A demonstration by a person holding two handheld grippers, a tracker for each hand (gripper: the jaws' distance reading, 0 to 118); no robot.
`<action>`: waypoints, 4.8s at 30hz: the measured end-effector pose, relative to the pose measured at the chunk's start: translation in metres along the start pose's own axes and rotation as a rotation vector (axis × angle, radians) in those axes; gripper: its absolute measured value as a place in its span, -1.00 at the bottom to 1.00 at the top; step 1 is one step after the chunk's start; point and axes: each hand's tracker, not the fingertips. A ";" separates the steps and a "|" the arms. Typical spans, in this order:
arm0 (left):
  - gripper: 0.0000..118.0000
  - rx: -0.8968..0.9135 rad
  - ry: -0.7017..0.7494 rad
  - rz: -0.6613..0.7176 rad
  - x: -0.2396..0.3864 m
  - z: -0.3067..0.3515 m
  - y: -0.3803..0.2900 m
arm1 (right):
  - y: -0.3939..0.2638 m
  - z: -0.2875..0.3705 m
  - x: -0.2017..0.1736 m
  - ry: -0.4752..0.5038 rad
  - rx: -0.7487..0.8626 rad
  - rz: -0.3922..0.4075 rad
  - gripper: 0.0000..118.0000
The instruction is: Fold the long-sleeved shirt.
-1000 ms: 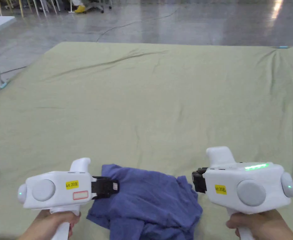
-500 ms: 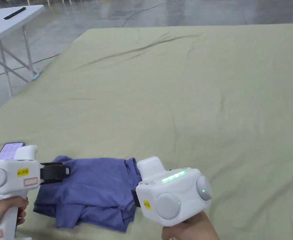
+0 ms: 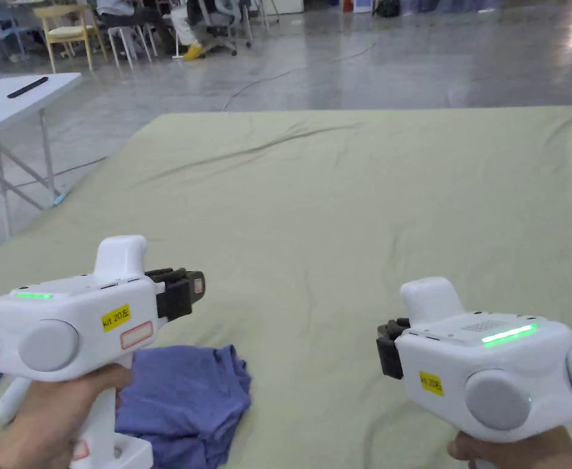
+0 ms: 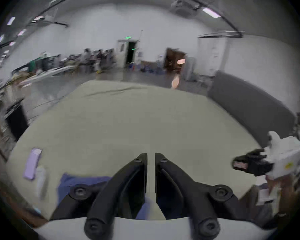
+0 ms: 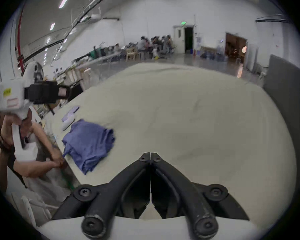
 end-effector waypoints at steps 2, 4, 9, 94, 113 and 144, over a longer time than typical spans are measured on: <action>-0.95 0.062 -0.072 -0.033 0.056 -0.003 0.014 | 0.008 0.037 0.027 -0.065 0.075 -0.004 -1.00; -0.95 0.126 -0.117 -0.056 0.102 -0.009 0.030 | 0.016 0.072 0.050 -0.136 0.149 0.007 -1.00; -0.97 0.292 -0.135 -0.167 0.212 -0.023 0.067 | 0.035 0.143 0.098 -0.400 0.318 0.084 -1.00; 0.99 0.398 0.181 -0.189 0.264 -0.003 -0.081 | -0.092 0.191 0.143 -0.602 0.539 -0.101 1.00; 0.99 0.382 0.173 -0.200 0.265 -0.005 -0.083 | -0.089 0.194 0.142 -0.582 0.534 -0.114 1.00; 0.99 0.377 0.170 -0.193 0.262 -0.002 -0.082 | -0.089 0.183 0.134 -0.605 0.466 -0.078 1.00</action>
